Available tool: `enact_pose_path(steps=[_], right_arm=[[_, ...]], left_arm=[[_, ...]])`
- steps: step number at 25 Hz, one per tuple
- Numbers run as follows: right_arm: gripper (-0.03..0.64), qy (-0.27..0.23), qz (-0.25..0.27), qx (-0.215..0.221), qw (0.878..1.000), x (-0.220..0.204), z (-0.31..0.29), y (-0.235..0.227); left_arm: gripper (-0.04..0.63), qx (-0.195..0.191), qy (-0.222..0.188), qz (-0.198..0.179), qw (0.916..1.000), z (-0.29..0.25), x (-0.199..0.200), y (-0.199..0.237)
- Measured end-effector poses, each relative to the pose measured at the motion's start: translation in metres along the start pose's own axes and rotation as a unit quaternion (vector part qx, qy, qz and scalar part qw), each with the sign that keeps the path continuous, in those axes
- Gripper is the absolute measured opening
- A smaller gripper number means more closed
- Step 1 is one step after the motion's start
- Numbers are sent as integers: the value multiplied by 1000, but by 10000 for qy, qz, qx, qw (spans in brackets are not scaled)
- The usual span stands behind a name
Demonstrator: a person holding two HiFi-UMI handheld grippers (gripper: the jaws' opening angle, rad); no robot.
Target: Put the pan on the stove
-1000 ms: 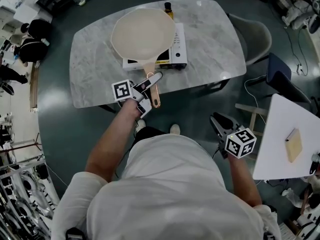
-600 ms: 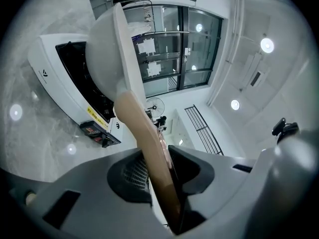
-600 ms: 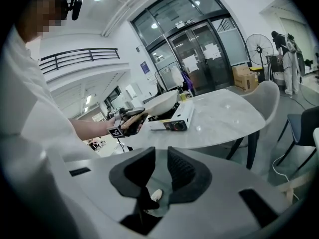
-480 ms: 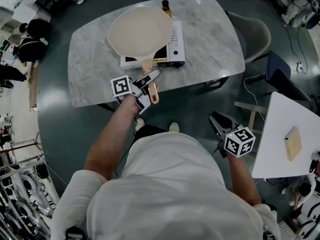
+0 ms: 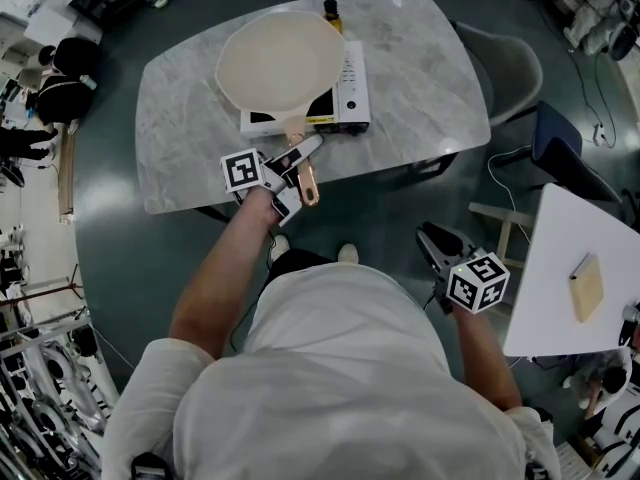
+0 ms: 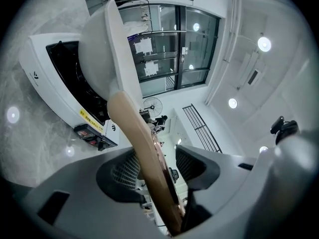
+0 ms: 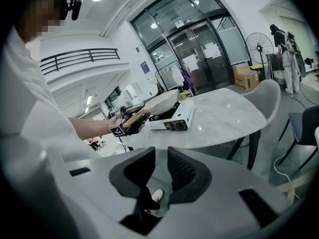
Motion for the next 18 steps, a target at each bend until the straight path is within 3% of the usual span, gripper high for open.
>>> enact_pose_path(steps=[9, 18], right_arm=[[84, 10, 15, 38, 10000, 2, -1, -2], [84, 195, 124, 359, 9991, 0, -19, 9]], left_arm=[[255, 110, -66, -16, 9999, 7, -6, 5], [265, 507, -563, -90, 9971, 57, -3, 4]])
Point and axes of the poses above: the fingertips, and each gripper's own axes: z backward along the fingers, y to its left, x out of its top, the point moved 1 cm from there along z, backward along the fingers, and after that the axes turned 7 degrees about -z, right-handed, at the moved point
